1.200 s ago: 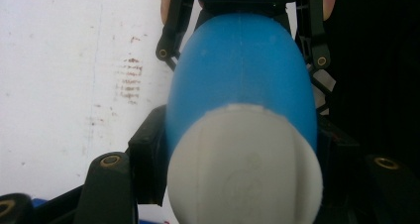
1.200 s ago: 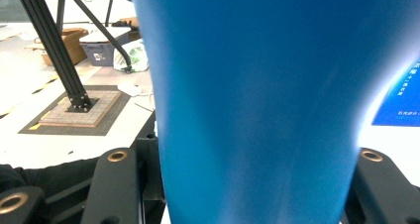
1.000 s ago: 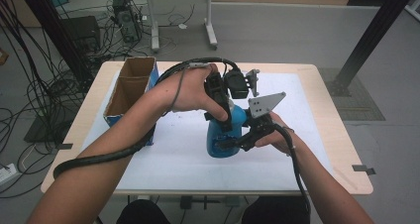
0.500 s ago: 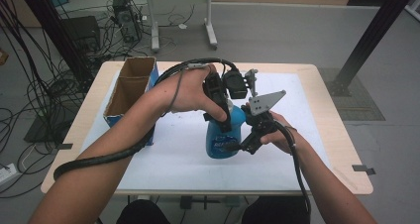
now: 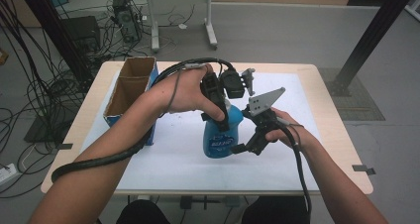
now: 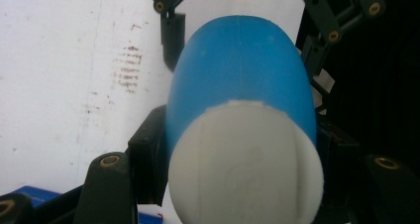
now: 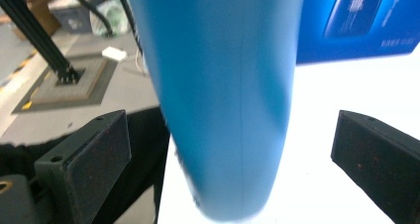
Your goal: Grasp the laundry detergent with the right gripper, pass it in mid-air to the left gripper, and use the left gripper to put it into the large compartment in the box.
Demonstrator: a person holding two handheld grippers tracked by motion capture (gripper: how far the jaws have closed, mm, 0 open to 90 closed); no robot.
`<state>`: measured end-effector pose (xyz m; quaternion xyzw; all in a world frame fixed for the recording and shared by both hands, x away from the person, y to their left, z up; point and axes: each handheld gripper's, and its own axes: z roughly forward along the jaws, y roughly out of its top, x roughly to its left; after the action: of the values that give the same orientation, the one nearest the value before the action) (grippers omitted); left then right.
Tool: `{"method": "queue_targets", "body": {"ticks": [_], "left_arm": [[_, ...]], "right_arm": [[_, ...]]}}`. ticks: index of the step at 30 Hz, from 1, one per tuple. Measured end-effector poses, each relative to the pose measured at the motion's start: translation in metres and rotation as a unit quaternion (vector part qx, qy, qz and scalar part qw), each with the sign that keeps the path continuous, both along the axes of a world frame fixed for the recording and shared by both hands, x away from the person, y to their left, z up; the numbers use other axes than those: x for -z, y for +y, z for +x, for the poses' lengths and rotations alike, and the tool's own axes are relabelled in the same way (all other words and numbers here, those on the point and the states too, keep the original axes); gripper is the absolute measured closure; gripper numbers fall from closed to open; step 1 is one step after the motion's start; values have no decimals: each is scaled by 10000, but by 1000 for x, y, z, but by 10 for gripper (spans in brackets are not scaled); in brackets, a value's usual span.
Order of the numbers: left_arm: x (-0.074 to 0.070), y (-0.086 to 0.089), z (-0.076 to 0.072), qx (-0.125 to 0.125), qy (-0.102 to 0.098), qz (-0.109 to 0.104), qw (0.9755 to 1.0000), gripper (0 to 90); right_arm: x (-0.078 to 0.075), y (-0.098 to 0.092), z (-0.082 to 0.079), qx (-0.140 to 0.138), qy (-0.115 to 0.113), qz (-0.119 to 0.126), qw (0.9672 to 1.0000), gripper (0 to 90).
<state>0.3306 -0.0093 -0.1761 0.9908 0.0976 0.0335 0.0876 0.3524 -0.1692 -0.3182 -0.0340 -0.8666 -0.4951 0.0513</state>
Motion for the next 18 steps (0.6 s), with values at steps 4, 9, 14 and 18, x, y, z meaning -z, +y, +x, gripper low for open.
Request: {"method": "queue_targets", "body": {"ticks": [4,9,14,18], "left_arm": [[0,3,0,-2,12,16,10000,380],[1,6,1,-66,2,18,10000,380],[0,10,3,-125,19,19,9999,379],[-1,11,3,-157,0,15,9999,379]], "right_arm": [[-3,-5,1,-30,61,-551,9985,12],[-9,-17,1,90,72,-1350,9908,15],[-16,-30,2,250,67,-1714,9849,18],[-19,-40,3,349,82,-2099,9771,19]]}}
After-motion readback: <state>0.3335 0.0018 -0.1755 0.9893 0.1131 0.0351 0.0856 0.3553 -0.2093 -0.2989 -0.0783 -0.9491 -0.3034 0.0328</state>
